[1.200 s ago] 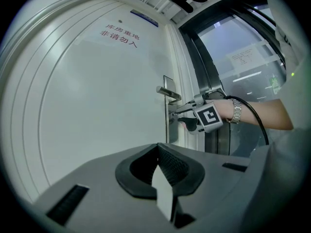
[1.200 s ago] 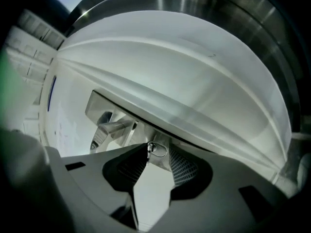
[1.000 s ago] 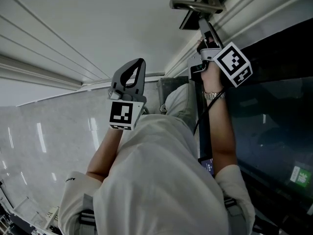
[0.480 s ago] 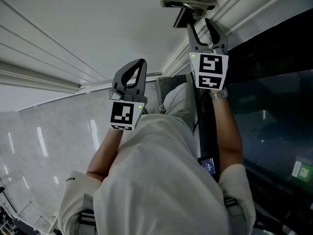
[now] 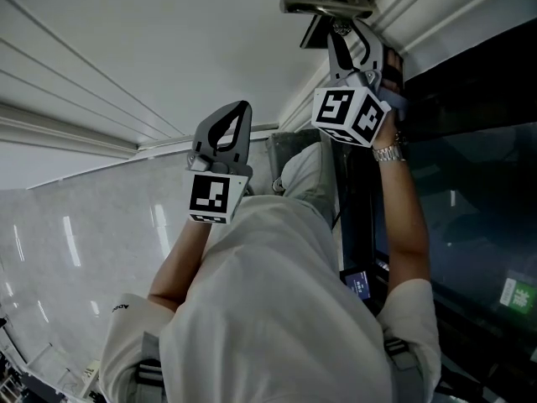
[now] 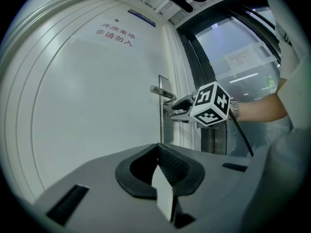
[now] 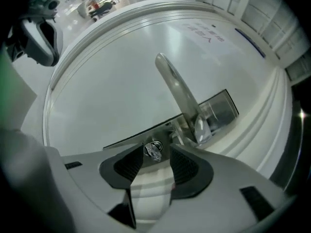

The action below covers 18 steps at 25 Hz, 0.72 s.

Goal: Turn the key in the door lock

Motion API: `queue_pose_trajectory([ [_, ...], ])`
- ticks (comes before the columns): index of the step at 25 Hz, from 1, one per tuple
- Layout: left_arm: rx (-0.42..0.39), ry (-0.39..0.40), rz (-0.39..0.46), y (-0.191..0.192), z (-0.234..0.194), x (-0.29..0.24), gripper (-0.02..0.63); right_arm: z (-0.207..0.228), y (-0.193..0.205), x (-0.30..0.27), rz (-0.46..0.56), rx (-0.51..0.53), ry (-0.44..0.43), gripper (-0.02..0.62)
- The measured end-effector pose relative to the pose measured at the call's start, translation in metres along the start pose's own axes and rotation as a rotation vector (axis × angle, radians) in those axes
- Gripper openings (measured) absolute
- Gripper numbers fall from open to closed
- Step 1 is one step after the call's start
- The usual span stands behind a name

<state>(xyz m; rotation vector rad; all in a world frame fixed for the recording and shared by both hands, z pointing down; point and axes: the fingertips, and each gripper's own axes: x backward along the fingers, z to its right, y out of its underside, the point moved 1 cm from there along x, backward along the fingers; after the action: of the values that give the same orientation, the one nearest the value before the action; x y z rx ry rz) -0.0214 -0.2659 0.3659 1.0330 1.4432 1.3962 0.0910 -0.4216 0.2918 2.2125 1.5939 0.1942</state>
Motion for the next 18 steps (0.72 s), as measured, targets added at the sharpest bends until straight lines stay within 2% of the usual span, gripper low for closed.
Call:
queue_pose_trajectory([
  [3, -0.002, -0.001, -0.001, 0.0, -0.001, 0.0, 0.009, -0.005, -0.003, -0.005, -0.012, 0.084, -0.016, 0.172],
  [8, -0.003, 0.0, -0.007, 0.002, -0.001, 0.001, 0.009, -0.016, 0.0, -0.01, -0.048, 0.105, -0.061, 0.158],
  [13, 0.003, -0.001, -0.006, 0.002, -0.003, 0.001, 0.009, -0.019, 0.001, -0.011, -0.046, 0.14, -0.036, 0.146],
  [18, 0.002, 0.008, -0.006, 0.002, -0.001, -0.002, 0.009, -0.014, 0.001, -0.011, -0.04, 0.117, 0.002, 0.078],
])
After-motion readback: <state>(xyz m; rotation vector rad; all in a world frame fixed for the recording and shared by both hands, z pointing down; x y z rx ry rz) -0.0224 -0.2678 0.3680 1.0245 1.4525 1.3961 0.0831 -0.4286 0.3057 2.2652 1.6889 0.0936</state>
